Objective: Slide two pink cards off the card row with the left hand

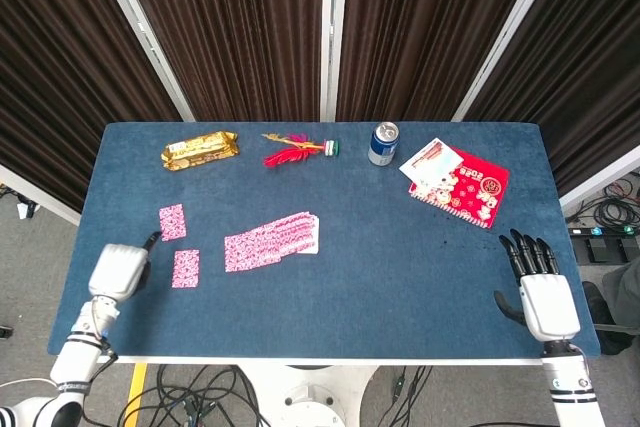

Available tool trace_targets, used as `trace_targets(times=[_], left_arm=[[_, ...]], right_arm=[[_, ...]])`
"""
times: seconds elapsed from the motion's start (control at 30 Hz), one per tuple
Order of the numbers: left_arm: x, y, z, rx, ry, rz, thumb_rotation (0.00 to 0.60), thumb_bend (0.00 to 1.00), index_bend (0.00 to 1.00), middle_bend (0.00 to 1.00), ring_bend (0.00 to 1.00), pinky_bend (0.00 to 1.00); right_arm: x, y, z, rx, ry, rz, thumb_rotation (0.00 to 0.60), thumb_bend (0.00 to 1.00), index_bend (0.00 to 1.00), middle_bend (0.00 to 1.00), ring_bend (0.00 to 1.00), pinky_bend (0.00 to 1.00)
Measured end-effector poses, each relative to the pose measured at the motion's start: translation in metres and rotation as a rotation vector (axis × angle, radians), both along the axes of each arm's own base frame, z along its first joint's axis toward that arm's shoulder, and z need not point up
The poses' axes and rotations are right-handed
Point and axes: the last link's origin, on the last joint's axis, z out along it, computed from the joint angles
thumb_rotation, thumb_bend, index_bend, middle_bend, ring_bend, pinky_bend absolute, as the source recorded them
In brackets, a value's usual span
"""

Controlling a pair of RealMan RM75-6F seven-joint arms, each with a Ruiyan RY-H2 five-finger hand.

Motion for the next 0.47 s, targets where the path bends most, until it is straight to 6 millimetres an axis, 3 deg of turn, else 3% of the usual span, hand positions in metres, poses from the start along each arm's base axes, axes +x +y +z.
trace_targets(times=[0.07, 0.13, 0.17, 0.2, 0.23, 0.33, 0.47], left_arm=[[-0.002, 0.0, 0.011, 0.085, -0.051, -0.014, 0.6, 0.42, 0.16, 0.5, 0.48, 0.62], [-0.007, -0.002, 0.021, 0.152, -0.104, -0.013, 0.6, 0.3, 0.14, 0.23, 0.14, 0.36], [-0.011, -0.003, 0.025, 0.174, -0.124, -0.01, 0.59, 0.27, 0.14, 0.16, 0.08, 0.28], [-0.014, -0.004, 0.029, 0.193, -0.142, -0.006, 0.556, 0.23, 0.13, 0.1, 0.03, 0.21], [-0.018, -0.006, 0.033, 0.215, -0.164, -0.004, 0.479, 0.19, 0.12, 0.05, 0.0, 0.15], [-0.027, -0.012, 0.044, 0.259, -0.209, 0.005, 0.304, 0.12, 0.12, 0.01, 0.0, 0.09], [-0.035, -0.02, 0.056, 0.279, -0.201, 0.02, 0.26, 0.1, 0.12, 0.01, 0.0, 0.08]], right_arm=[[-0.001, 0.0, 0.001, -0.006, -0.003, -0.002, 0.6, 0.2, 0.0, 0.0, 0.0, 0.0], [-0.001, -0.001, 0.003, -0.011, -0.006, -0.004, 0.6, 0.2, 0.0, 0.0, 0.0, 0.0], [-0.001, -0.001, 0.004, -0.013, -0.008, -0.005, 0.6, 0.2, 0.0, 0.0, 0.0, 0.0], [-0.001, -0.001, 0.005, -0.013, -0.01, -0.004, 0.6, 0.2, 0.0, 0.0, 0.0, 0.0], [-0.001, 0.0, 0.005, -0.014, -0.012, -0.002, 0.6, 0.2, 0.0, 0.0, 0.0, 0.0], [0.0, 0.001, 0.005, -0.016, -0.021, -0.002, 0.6, 0.2, 0.0, 0.0, 0.0, 0.0], [-0.001, 0.001, 0.003, -0.009, -0.027, -0.003, 0.6, 0.2, 0.0, 0.0, 0.0, 0.0]])
